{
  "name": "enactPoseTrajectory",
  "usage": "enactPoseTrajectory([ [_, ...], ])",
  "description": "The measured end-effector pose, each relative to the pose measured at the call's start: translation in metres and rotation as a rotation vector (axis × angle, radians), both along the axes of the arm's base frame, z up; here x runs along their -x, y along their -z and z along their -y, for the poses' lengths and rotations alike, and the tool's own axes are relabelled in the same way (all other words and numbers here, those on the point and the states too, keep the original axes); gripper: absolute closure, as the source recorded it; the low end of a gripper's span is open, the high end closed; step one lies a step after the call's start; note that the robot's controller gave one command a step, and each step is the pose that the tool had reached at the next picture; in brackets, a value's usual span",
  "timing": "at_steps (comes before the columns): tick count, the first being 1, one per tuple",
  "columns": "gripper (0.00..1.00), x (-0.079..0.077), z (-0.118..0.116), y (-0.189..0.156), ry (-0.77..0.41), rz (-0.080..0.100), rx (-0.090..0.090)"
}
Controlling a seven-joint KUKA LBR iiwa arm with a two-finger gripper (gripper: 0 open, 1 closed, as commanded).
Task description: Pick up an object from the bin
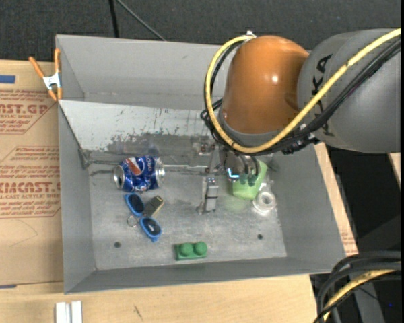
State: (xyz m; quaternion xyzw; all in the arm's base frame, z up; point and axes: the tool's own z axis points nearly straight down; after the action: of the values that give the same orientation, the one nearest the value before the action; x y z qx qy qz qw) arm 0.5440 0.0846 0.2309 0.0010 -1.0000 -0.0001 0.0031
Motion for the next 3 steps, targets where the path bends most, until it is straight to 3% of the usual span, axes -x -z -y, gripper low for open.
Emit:
enactPoseTrajectory([
  [1, 0.00, -0.025, -0.062, 0.123, 0.018, 0.003, -0.002],
  [2, 0.00, -0.050, -0.078, 0.161, -0.024, 0.013, -0.002],
  [3, 1.00, -0.050, -0.079, 0.157, -0.023, 0.014, -0.004],
])
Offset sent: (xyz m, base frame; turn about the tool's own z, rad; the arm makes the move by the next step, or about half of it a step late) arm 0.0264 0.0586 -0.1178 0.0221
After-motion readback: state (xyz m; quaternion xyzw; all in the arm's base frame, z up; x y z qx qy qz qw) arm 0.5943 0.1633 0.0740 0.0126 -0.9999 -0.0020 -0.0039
